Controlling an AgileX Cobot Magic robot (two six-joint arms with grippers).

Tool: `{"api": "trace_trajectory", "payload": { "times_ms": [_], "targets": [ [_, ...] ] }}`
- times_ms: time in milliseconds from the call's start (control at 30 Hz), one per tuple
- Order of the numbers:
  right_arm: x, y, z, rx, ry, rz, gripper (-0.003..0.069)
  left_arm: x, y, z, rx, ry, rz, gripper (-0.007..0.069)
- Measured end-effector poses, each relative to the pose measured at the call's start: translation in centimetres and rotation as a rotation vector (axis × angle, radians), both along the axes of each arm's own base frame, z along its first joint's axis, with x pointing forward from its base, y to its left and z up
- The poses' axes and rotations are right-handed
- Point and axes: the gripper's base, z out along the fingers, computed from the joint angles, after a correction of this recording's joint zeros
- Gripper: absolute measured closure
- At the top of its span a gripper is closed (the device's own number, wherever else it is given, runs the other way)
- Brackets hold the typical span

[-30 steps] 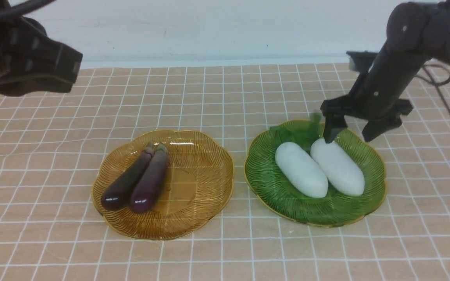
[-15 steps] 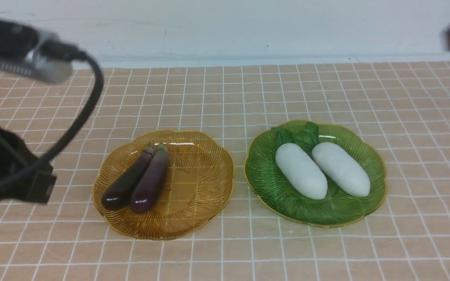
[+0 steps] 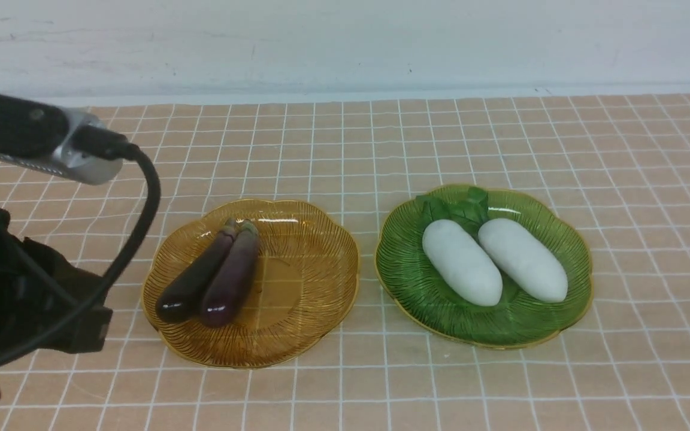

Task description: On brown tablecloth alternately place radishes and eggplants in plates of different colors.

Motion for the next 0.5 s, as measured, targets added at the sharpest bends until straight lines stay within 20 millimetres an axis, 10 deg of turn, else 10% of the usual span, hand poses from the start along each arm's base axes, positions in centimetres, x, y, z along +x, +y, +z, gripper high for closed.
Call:
{"api": "trace_trajectory", "payload": {
  "times_ms": [500],
  "targets": [
    [0.5, -0.2, -0.9, -0.087, 0.016, -0.043, 0.0674, -8.8, 4.9, 4.8, -0.132, -0.469, 0.072, 0.0628]
  ]
}}
